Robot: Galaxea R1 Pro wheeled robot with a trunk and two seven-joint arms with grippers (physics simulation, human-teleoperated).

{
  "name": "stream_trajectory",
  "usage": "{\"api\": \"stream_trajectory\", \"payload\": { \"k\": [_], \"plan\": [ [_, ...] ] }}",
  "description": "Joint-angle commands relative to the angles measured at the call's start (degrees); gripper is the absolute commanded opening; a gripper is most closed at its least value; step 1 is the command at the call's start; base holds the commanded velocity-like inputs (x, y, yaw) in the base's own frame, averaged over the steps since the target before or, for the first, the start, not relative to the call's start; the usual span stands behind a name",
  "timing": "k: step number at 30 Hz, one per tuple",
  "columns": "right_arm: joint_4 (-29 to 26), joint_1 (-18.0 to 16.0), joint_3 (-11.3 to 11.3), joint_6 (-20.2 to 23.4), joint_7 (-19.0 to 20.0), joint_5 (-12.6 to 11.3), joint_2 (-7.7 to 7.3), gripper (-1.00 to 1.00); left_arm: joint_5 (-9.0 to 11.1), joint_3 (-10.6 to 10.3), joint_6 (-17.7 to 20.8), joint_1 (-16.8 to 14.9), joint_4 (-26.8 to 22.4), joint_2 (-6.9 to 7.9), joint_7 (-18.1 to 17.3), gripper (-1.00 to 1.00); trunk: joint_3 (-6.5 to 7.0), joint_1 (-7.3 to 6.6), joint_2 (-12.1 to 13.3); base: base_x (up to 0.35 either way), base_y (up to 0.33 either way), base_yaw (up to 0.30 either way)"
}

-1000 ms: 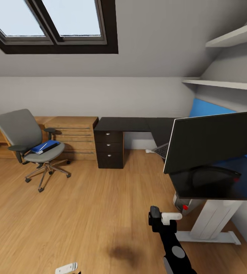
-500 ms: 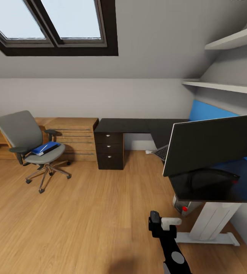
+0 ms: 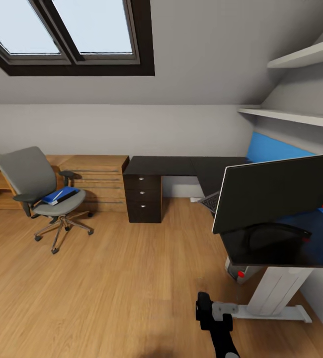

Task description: In the bedroom, organize the workspace by keeping the computer under the desk, ensuring the monitor is on the desk, placing the keyboard on the desk next to the monitor, placing the mouse on the desk next to the keyboard, moving the folder from the swivel chair onto the desk next to the mouse, stacking the notebook on top of the folder with the pen on top of the notebook, and positioning the swivel chair next to the desk.

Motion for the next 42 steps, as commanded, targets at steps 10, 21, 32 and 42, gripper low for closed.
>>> {"api": "stream_trajectory", "payload": {
  "k": [10,21,32,42],
  "plan": [
    [6.65,-0.04,3.19,-2.73,-0.43,-0.68,0.11,-1.00,0.05,0.30,-0.43,-0.03,-0.38,0.12,0.41,1.00,1.75,-2.21,3.99,0.000,0.000,0.014],
    [10.03,-0.04,3.03,-10.50,-0.85,-0.75,0.05,-1.00,-0.08,0.27,-0.51,-0.03,-0.32,0.07,0.14,1.00,2.46,-3.08,5.60,0.000,0.000,0.116],
    [10.53,-0.04,3.06,-11.72,-0.89,-0.80,0.05,-1.00,-0.12,0.09,-0.52,-0.03,-0.32,0.04,0.11,1.00,2.46,-3.08,5.60,0.091,0.062,0.004],
    [10.72,-0.04,3.11,-11.74,-0.89,-0.75,0.08,-1.00,-0.18,0.09,-0.52,-0.03,-0.32,0.04,0.06,1.00,2.46,-3.08,5.60,0.235,0.168,0.014]
  ]
}}
